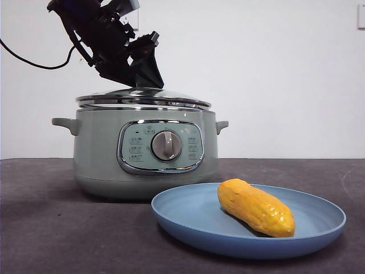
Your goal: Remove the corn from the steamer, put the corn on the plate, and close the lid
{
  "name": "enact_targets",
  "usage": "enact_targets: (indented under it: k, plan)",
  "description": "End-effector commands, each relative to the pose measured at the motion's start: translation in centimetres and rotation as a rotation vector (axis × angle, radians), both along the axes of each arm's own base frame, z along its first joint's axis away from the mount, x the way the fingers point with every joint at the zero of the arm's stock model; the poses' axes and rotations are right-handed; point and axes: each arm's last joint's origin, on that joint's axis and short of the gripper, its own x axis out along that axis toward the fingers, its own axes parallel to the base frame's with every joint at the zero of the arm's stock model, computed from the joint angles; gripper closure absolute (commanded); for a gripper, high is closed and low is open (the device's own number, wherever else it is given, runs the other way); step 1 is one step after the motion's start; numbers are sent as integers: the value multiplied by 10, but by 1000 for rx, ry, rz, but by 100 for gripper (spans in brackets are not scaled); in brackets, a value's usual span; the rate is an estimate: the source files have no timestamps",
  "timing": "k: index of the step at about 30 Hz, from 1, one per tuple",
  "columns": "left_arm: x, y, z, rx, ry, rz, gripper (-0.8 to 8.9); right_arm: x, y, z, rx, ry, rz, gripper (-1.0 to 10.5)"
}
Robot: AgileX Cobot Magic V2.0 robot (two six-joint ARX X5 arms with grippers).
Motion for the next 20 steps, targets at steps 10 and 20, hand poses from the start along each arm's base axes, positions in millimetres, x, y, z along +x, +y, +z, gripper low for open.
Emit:
enact_targets:
  k: [10, 20]
  plan:
    - [-3, -1, 7, -4, -12, -24, 822, 1, 0, -2, -23, -16, -13, 410]
    - [-8, -8, 5, 6, 11, -45, 822, 1, 0, -2, -29, -20, -10, 410]
